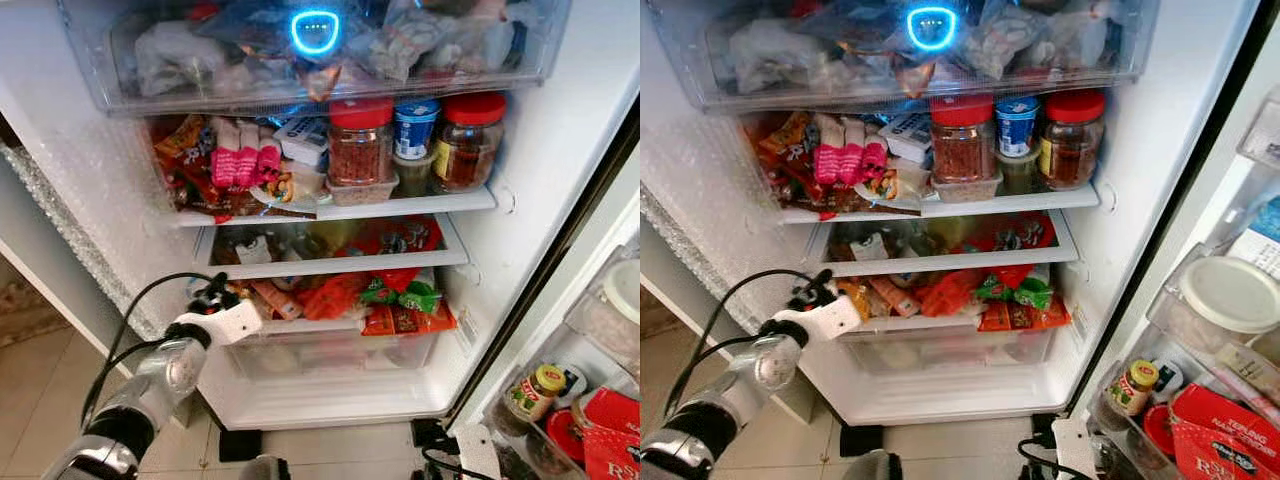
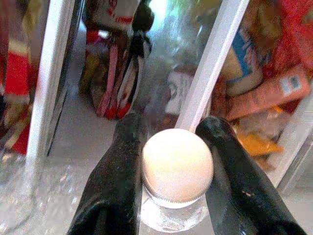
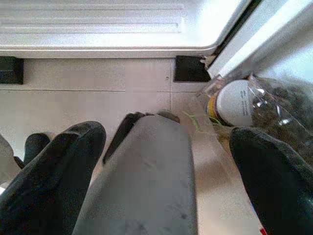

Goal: Restocking fridge

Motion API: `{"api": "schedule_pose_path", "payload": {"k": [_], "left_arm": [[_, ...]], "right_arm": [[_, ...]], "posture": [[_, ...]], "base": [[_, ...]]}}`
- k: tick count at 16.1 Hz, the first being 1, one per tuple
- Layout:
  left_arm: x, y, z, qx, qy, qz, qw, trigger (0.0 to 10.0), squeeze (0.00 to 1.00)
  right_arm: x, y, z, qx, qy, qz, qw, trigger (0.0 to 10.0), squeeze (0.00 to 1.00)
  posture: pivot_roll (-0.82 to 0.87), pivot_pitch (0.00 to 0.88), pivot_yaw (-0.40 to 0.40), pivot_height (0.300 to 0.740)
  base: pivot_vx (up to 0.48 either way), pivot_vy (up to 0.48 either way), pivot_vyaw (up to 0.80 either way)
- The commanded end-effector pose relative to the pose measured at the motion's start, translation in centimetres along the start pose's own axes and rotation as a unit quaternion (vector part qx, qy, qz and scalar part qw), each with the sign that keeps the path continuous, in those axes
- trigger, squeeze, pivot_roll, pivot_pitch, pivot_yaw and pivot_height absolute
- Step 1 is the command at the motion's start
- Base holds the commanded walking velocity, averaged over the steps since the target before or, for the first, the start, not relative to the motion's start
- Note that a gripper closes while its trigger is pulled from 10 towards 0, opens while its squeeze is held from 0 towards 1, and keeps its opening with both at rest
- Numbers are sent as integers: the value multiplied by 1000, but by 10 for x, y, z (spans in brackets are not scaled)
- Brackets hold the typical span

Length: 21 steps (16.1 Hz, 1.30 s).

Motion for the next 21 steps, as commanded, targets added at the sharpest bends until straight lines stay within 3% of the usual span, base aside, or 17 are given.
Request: {"api": "schedule_pose_path", "payload": {"k": [1,11,21], "left_arm": [[1,-2,3,-3,-10,-10,1000,10000,0],[3,-10,19,-23,-52,-41,998,10000,0],[7,-4,25,-24,-64,-27,997,10000,0]], "right_arm": [[0,2,-4,6,7,1,1000,10000,0],[0,2,-3,9,5,2,1000,10000,0],[0,4,-3,10,5,5,1000,10000,0]], "posture": [[-65,0,20,637],[-63,0,23,637],[-64,0,25,637]], "base": [[0,0,0],[0,0,0],[54,0,0]]}}
Point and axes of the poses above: a point about 5 cm out from each wrist's last joint towards the gripper, its own x axis pointing out of the wrist towards the gripper, its own z axis along the axis of the wrist's last joint, y = z × x, the point moved 3 cm from there along x, pointing out of the wrist towards the gripper, and after that the axes turned 8 degrees about -x, right-handed, at the moved point
